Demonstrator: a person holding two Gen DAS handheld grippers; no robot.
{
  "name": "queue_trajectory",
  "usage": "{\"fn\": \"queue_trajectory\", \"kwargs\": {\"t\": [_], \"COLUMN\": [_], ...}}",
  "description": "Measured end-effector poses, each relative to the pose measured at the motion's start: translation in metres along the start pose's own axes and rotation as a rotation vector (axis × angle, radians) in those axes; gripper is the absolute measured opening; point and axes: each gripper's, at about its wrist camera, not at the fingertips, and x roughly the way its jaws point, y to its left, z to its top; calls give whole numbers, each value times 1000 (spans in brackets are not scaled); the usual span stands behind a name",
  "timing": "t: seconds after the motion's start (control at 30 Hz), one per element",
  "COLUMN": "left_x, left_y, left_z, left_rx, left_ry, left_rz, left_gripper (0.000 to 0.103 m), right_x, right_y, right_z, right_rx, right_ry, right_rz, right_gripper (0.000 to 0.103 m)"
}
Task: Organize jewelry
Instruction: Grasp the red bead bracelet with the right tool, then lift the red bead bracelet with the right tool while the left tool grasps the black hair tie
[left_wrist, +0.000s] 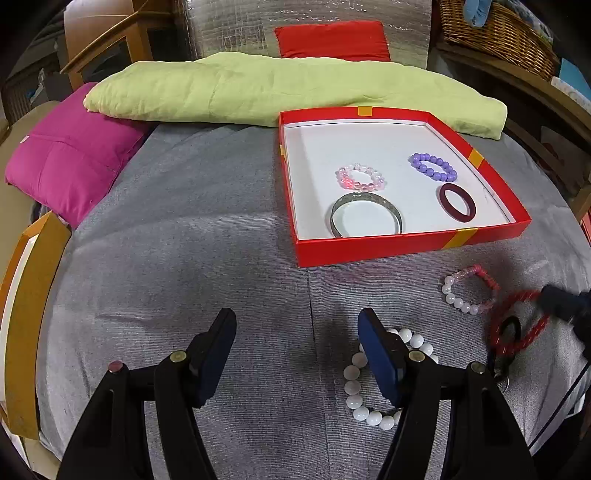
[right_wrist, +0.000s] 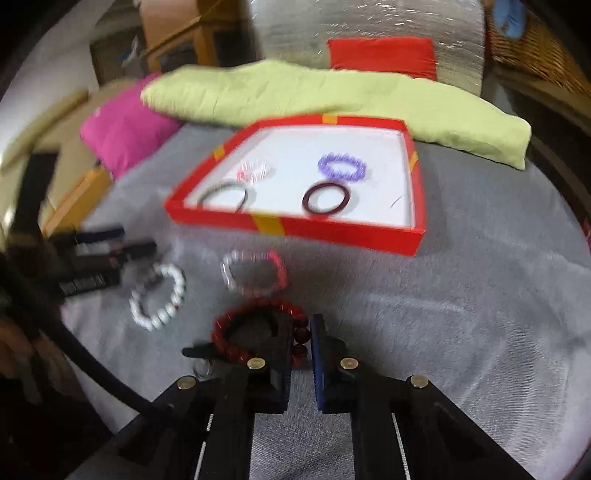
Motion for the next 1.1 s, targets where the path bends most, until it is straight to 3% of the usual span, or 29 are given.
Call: {"fn": "queue_trajectory", "kwargs": {"t": [0.13,0.3,0.5,0.73,0.97,1.1], "left_x": [-1,-3,-18,-32,-36,-33], "left_y": [-4,-9,-26,-53,-91,-106], "left_z": [1,0,1,4,7,7], "left_rx": [11,30,84,122,215,244], "left_ry": [3,-5,-63,-105,-125,-122], "left_rz": [-11,-44,-139,-287,-337,-344], "left_gripper": [69,69,69,69,69,69], "right_x": [-12,-16,-12,-30,-44,-51], "right_y": [-23,-50,-62,-72,-92,-104], "right_z": [7,11,12,12,8,5], "right_rx": [136,275,343,414,519,554], "right_ry": [-49,-77,-78,-179,-256,-274], "right_rz": [61,54,41,76,178,145], "right_gripper": [10,10,10,10,10,10]}}
